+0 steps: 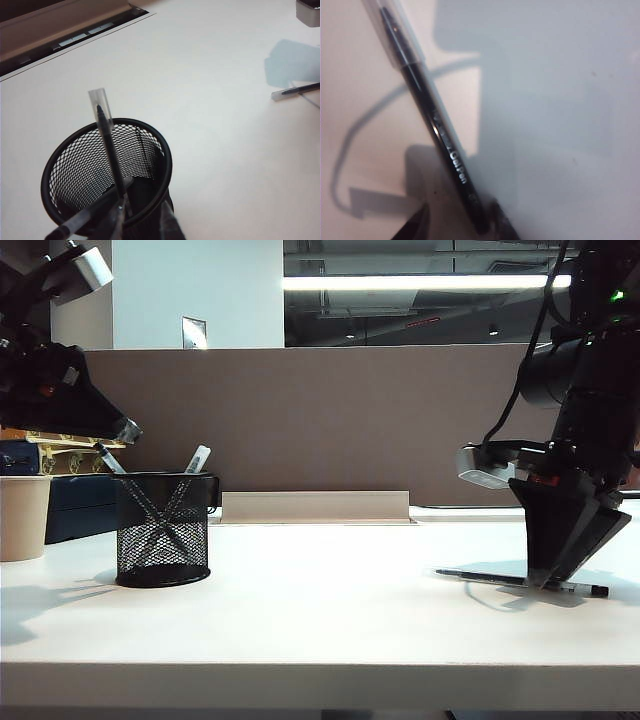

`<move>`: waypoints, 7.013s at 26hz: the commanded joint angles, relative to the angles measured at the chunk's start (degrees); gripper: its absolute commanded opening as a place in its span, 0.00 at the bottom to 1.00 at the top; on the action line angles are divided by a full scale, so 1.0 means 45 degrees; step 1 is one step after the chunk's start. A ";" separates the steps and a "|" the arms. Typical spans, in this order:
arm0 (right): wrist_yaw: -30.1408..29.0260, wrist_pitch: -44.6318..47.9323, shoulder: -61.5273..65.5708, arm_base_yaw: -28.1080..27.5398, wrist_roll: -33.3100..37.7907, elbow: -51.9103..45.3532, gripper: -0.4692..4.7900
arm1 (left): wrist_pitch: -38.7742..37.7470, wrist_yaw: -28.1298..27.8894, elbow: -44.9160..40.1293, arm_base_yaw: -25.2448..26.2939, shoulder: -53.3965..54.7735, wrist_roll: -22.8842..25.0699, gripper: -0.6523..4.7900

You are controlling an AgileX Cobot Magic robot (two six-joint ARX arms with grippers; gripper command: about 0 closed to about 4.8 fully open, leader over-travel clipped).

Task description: Pick up one pen and put it in the pen container.

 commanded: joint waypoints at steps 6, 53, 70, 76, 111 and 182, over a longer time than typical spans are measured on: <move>0.0335 0.0306 0.0243 0.0015 -0.0005 -0.0219 0.22 | 0.0126 0.0000 0.0053 -0.0005 -0.0024 0.0044 0.29; -0.3337 0.0126 -0.0884 0.0019 0.1443 0.2584 0.15 | 0.2079 0.1549 0.1001 -0.0024 -0.0024 -0.3356 0.29; -0.5736 0.0432 -0.1753 0.0554 0.1865 0.2584 0.15 | 0.4017 0.3002 0.1336 -0.0107 0.0121 -0.6912 0.29; -0.6130 0.0593 -0.2152 0.1132 0.2016 0.2584 0.15 | 0.5100 0.3356 0.1336 -0.0107 0.0121 -0.8291 0.29; -0.8009 0.3915 -0.3371 0.4503 0.4673 0.2589 0.15 | 0.7616 0.4381 0.1899 -0.1282 0.1360 -1.1774 0.43; -0.5323 0.3254 -0.3390 0.2710 0.4226 0.2584 0.49 | 0.4765 0.1647 0.2293 -0.0996 0.1365 -0.6110 0.11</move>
